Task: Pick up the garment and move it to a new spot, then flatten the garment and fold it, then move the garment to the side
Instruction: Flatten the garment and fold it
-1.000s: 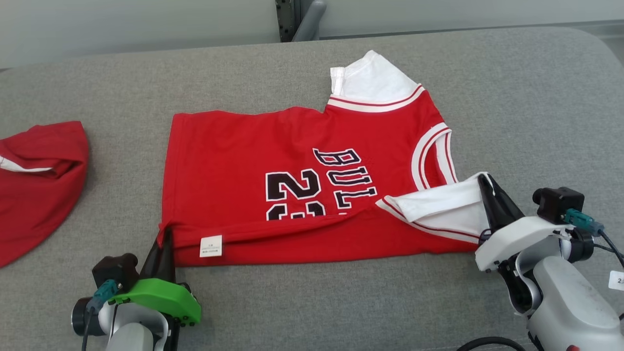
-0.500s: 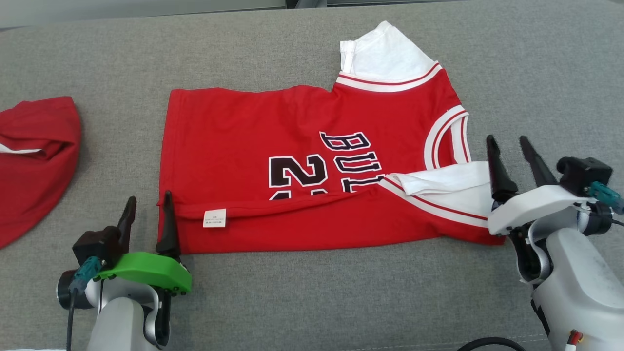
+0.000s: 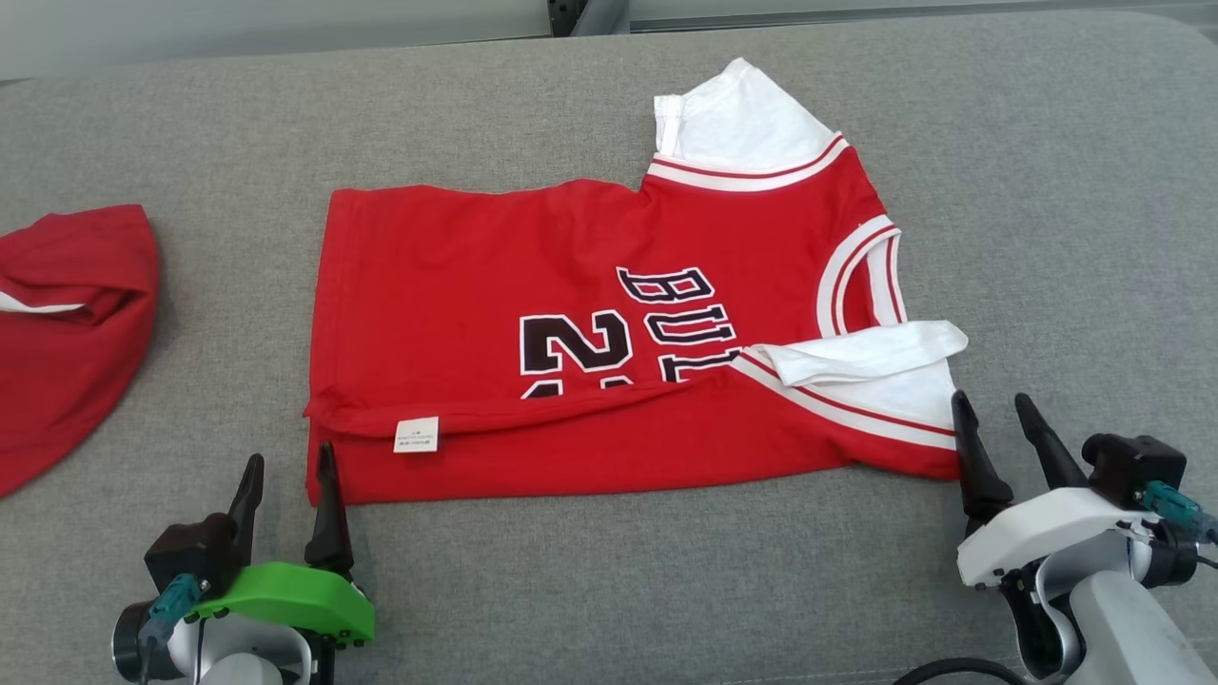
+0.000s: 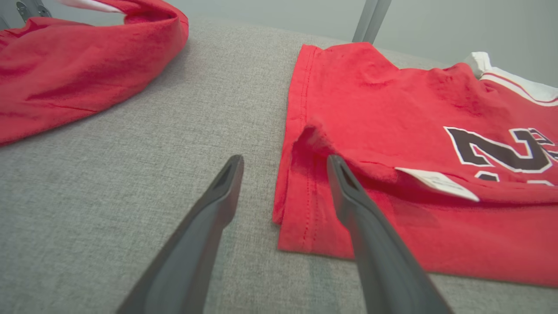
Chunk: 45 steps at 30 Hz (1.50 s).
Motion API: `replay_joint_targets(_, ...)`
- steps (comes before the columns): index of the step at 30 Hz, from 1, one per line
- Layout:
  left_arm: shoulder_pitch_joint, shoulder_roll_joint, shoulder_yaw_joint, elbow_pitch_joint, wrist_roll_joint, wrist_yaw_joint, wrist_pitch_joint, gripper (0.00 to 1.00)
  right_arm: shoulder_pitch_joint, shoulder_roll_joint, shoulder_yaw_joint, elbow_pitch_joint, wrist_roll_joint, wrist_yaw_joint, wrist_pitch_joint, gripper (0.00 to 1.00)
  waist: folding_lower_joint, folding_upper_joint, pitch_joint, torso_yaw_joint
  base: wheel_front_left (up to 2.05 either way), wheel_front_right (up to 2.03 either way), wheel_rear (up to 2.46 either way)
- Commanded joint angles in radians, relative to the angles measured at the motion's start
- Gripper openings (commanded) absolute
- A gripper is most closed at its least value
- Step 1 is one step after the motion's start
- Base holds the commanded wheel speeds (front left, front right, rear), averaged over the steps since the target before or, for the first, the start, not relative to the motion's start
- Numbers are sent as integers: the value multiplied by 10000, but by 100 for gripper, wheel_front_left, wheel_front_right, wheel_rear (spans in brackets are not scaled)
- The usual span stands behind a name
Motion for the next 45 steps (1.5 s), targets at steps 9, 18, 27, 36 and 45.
replay_joint_targets(9,-44,44,-118,23,24,14,0,100,-200,-57,853,1020,442,-13,-22,100,0,0,104,188,0,0,0)
replay_joint_targets(18,-34,44,-147,79,-71,47,2,100,-474,-71,1470,1833,813,-10,35,0,0,0,112,348,0,0,0)
replay_joint_targets(27,-277,44,-249,473,-294,-92,0,100,-737,-337,1470,1327,1157,-16,-2,0,0,0,238,284,0,0,0)
replay_joint_targets(36,-612,42,-475,1368,-678,-307,8,47,-815,-260,1655,1118,1230,-14,-2,0,0,0,356,172,0,0,0)
replay_joint_targets(45,-705,25,-1167,1606,-1313,-434,11,0,-672,-293,1614,1117,1400,-13,-3,0,0,0,201,276,0,0,0)
